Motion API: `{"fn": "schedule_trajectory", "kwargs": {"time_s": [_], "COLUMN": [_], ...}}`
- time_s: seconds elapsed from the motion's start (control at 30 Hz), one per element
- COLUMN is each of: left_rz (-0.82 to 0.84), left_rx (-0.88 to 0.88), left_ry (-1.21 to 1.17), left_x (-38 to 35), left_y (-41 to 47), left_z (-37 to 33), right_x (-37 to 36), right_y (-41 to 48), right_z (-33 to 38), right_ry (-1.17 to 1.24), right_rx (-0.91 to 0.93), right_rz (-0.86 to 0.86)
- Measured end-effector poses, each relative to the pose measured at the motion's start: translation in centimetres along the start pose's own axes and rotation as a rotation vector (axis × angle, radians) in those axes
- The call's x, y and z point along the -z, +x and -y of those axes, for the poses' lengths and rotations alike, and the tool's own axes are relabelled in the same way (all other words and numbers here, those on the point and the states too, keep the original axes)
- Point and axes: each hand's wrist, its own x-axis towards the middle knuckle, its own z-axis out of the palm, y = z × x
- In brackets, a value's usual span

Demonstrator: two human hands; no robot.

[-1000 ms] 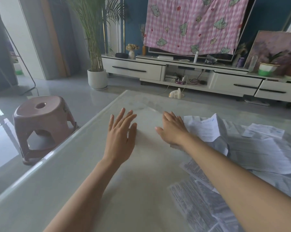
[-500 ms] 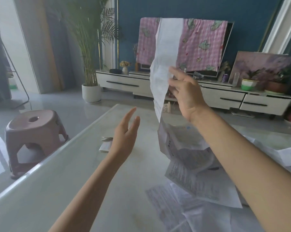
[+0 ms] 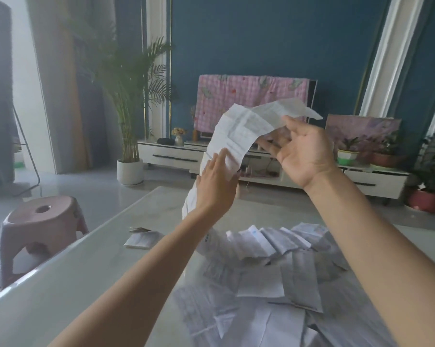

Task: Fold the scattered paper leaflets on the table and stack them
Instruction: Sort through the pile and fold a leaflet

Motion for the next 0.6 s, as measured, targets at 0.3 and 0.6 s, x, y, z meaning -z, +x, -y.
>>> {"fn": "schedule_trajectory", "kwargs": {"time_s": [0.3, 0.6], "left_rz": [0.427, 0.761], "left_rx": [-0.03, 0.372], "left_ry": [-0.218, -0.759], "left_x": [1.7, 4.7], "left_y": [0.4, -1.0], "left_z": [-10.8, -14.5], "right_x": [4.5, 5.6], "right_y": [-4.7, -10.1], "right_z": [8.9, 11.1], "right_ry": [-0.331, -0.933], "right_rx": [0.121, -0.062], "right_rz": [-0.112, 0.012]}}
